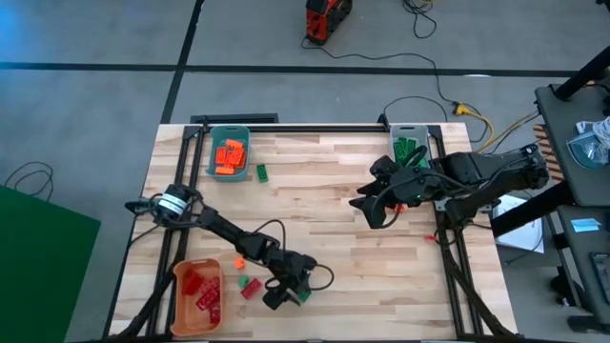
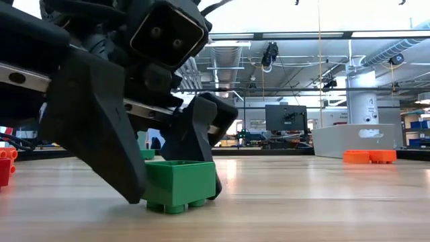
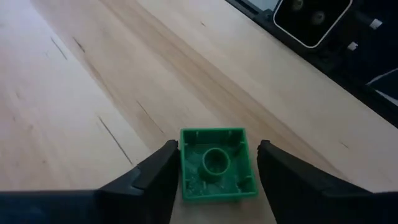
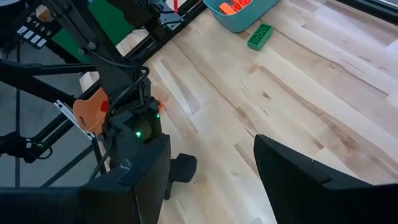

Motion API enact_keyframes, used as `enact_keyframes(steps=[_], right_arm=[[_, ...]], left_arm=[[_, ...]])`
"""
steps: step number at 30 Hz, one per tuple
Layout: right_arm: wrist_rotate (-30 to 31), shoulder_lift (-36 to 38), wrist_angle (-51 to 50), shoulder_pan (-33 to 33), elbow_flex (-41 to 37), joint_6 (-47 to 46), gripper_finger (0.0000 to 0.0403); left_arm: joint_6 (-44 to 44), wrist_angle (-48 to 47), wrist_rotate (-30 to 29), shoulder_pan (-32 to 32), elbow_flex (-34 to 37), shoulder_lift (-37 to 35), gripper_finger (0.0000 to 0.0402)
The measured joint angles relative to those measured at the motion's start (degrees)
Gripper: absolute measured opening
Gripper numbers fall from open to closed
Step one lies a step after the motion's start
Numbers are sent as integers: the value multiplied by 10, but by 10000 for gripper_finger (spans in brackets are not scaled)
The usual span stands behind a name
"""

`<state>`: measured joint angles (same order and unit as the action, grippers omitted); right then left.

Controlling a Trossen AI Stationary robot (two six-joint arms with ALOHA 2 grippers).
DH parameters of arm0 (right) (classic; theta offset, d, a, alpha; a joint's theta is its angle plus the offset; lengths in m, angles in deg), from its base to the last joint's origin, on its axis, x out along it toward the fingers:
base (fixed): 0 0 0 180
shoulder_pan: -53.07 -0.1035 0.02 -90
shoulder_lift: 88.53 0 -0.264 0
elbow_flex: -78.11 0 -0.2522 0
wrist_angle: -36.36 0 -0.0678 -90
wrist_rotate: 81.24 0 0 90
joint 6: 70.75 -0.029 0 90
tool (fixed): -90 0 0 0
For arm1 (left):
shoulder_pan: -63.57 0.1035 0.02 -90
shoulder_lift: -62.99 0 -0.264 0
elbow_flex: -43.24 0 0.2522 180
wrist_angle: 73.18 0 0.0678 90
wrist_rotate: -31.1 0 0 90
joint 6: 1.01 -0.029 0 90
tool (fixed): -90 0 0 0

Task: Sort blocks
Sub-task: Put the bottom right green game piece into the gray bin

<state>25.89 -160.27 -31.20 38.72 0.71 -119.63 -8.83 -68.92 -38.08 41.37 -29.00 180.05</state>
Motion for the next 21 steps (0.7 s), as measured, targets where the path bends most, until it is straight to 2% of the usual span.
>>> enact_keyframes(steps=[10, 15, 21], right_arm=[[5, 0, 0, 0, 0, -1, 221], [5, 0, 0, 0, 0, -8, 221], [5, 0, -3, 0, 0, -12, 221]], left_arm=[[11, 1, 3, 5, 0, 1, 131], [24, -31, 3, 16, 0, -13, 121], [-8, -117, -68, 39, 1, -76, 118]])
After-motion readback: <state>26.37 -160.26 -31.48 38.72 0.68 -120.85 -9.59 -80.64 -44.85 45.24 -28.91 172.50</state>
